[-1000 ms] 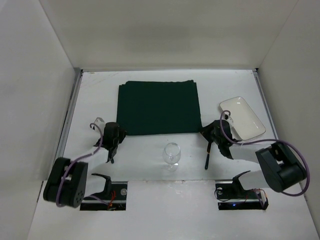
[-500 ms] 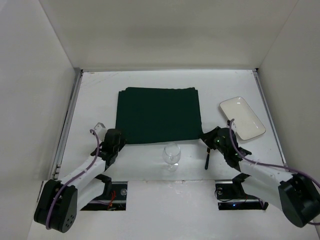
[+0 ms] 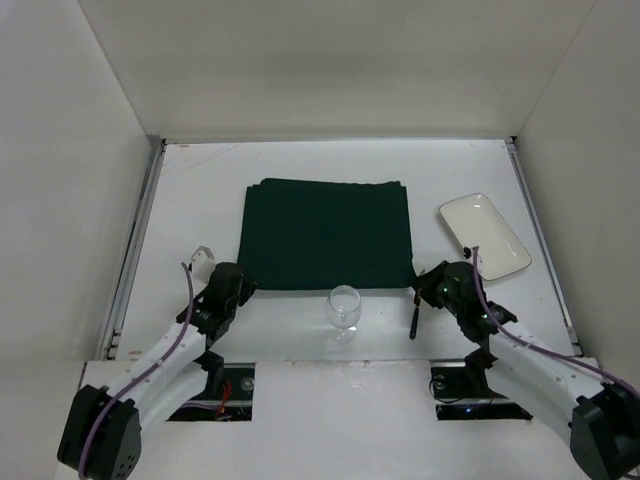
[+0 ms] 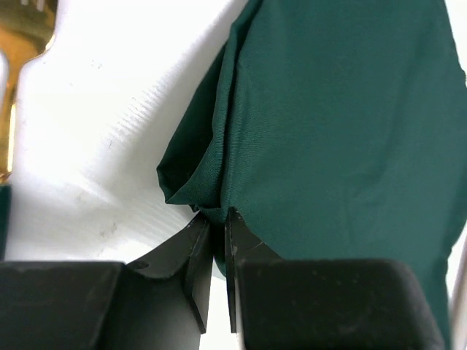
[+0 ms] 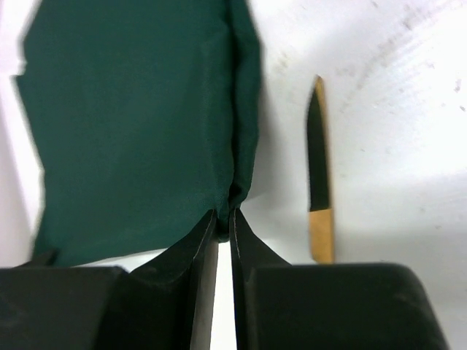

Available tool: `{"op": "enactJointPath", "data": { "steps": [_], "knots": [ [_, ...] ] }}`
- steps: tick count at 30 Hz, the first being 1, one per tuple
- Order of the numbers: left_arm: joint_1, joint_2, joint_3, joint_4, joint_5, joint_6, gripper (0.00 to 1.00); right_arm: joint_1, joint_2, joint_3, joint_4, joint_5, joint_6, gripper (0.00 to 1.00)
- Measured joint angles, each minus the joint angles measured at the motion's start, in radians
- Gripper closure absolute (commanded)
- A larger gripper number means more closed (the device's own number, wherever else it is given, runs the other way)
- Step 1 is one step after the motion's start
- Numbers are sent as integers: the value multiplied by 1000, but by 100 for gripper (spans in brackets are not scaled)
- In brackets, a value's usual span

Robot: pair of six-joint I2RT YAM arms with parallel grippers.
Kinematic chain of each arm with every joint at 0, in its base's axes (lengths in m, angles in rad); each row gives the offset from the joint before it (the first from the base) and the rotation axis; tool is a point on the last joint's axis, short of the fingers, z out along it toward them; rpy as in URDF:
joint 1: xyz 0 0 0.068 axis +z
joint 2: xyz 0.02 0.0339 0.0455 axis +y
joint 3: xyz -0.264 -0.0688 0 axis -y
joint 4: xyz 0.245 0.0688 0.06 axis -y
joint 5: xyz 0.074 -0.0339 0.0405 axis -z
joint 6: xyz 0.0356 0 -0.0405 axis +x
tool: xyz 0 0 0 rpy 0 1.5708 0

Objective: Set the dinner table for one person

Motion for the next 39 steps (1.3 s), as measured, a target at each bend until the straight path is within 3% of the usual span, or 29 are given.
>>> {"op": "enactJointPath", "data": {
  "steps": [5, 10, 12, 14, 18, 25, 29, 34, 35, 39],
  "knots": [
    [-23, -57, 0, -76, -11, -14, 92, 1, 113, 0, 8, -14, -13, 84],
    [-36, -6, 0, -95, -23, -17, 85, 2, 104, 0, 11, -13, -13, 83],
    [-34, 12, 0, -97, -27, -16, 79, 2, 94, 0, 10, -11, -13, 75],
    [-31, 13, 0, -103, -35, -13, 72, 2, 86, 0, 7, 0, -14, 58],
    [-13, -11, 2, -124, -56, 10, 63, 2, 77, 0, 5, 26, -25, 45],
    [8, -72, 76, -165, -78, 103, 60, 2, 44, 34, -42, 45, -67, 39],
    [-18, -108, 100, -155, -87, 126, 59, 2, 41, 87, -55, 56, -99, 40],
    [-40, -101, 100, -132, -90, 134, 67, -8, 56, 140, -56, 67, -132, 77],
    [-45, -90, 100, -120, -92, 135, 68, -18, 68, 151, -56, 70, -137, 81],
    [-70, -94, 98, -109, -99, 138, 69, -59, 132, 206, -57, 76, -142, 79]
  ]
}}
